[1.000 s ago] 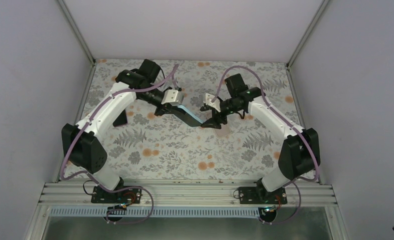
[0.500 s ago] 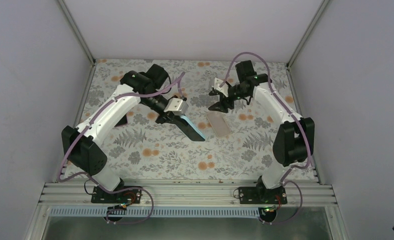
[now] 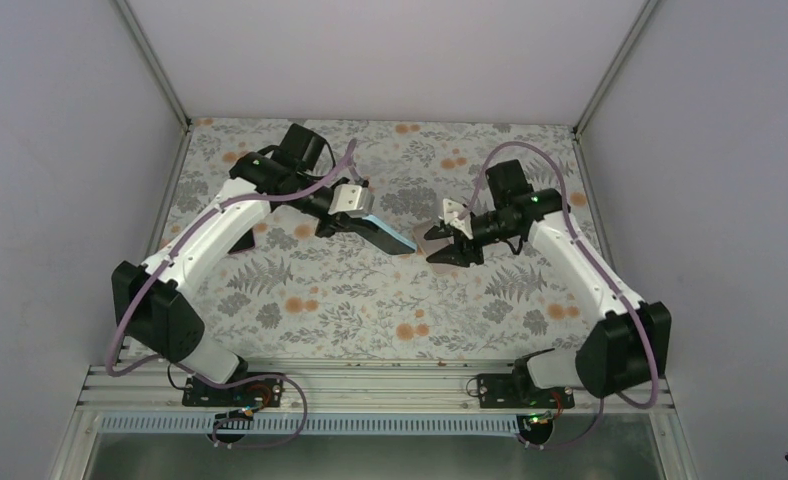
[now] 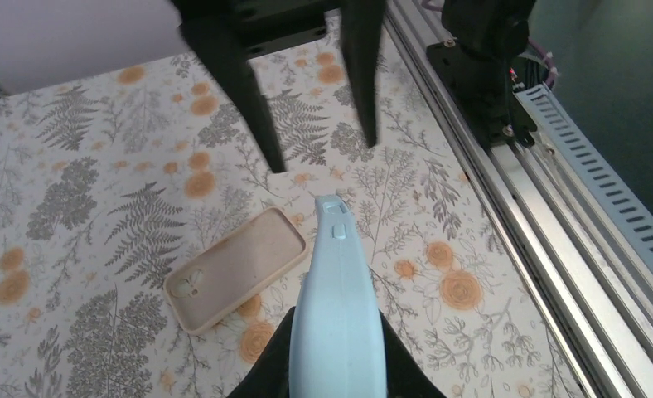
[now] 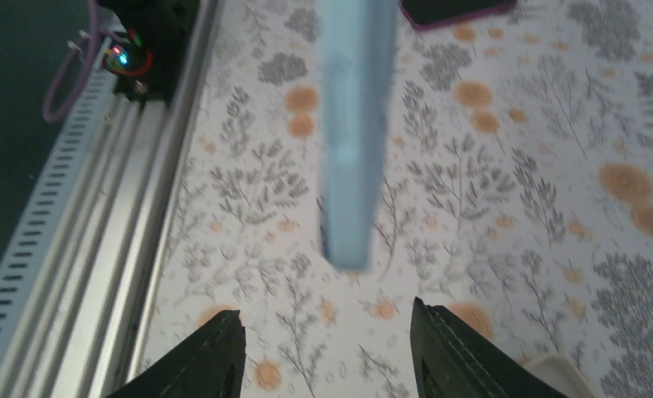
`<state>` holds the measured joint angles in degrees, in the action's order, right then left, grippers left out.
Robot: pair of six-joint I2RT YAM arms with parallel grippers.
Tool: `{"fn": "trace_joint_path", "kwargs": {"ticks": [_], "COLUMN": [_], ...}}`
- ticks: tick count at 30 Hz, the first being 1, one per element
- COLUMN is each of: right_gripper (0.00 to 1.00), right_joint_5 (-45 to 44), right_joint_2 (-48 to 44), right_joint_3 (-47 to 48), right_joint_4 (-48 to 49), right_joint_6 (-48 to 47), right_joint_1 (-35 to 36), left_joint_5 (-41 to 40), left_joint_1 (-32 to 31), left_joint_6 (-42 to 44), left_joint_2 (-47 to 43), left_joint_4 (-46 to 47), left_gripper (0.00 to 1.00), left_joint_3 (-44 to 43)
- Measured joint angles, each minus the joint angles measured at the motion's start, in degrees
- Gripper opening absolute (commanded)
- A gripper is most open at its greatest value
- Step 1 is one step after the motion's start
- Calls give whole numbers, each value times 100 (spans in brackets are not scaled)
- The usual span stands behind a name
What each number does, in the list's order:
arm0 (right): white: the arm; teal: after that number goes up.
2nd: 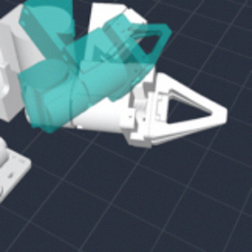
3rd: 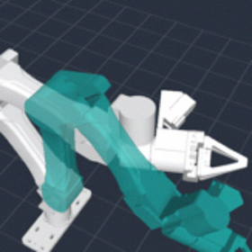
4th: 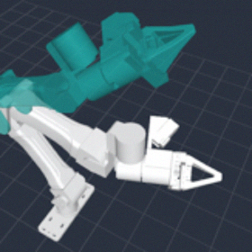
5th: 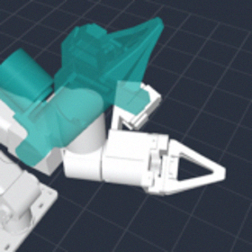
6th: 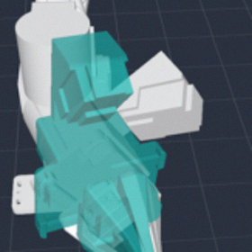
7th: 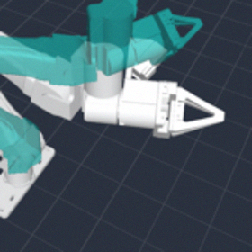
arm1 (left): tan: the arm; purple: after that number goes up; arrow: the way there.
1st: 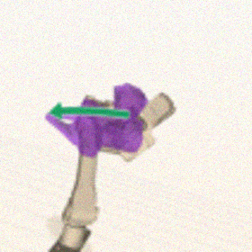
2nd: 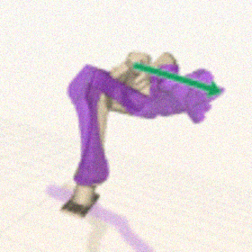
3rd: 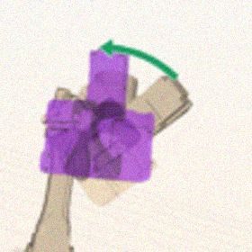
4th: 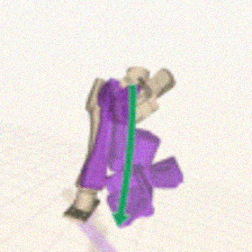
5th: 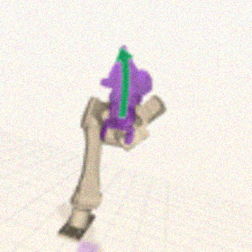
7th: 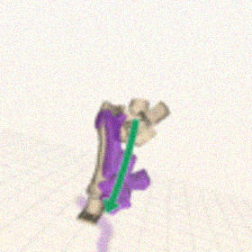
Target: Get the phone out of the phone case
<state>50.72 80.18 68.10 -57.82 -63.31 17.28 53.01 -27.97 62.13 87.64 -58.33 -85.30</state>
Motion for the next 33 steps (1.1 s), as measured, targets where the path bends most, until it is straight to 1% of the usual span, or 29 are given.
{"fn": "trace_joint_path", "kwargs": {"ticks": [3,6,10,19,27,33], "right_gripper": [47,43,43,42,37,36], "right_joint_5": [177,256,251,146,85,33], "right_joint_2": [-382,-417,-243,-234,-232,-232], "right_joint_3": [-232,-367,-378,-496,-597,-601], "right_joint_4": [260,487,702,1152,1298,1327], "right_joint_6": [236,446,634,911,1008,1097], "right_joint_1": [122,210,262,264,264,269], "left_joint_5": [66,125,136,269,321,310], "left_joint_1": [-17,-22,-22,-24,-33,-33], "left_joint_6": [-136,-173,-190,-188,-184,-116], "left_joint_2": [114,238,308,306,306,306], "left_joint_4": [282,341,341,317,282,210], "left_gripper": [2,2,2,2,2,2], "left_joint_3": [35,35,35,35,15,0]}}
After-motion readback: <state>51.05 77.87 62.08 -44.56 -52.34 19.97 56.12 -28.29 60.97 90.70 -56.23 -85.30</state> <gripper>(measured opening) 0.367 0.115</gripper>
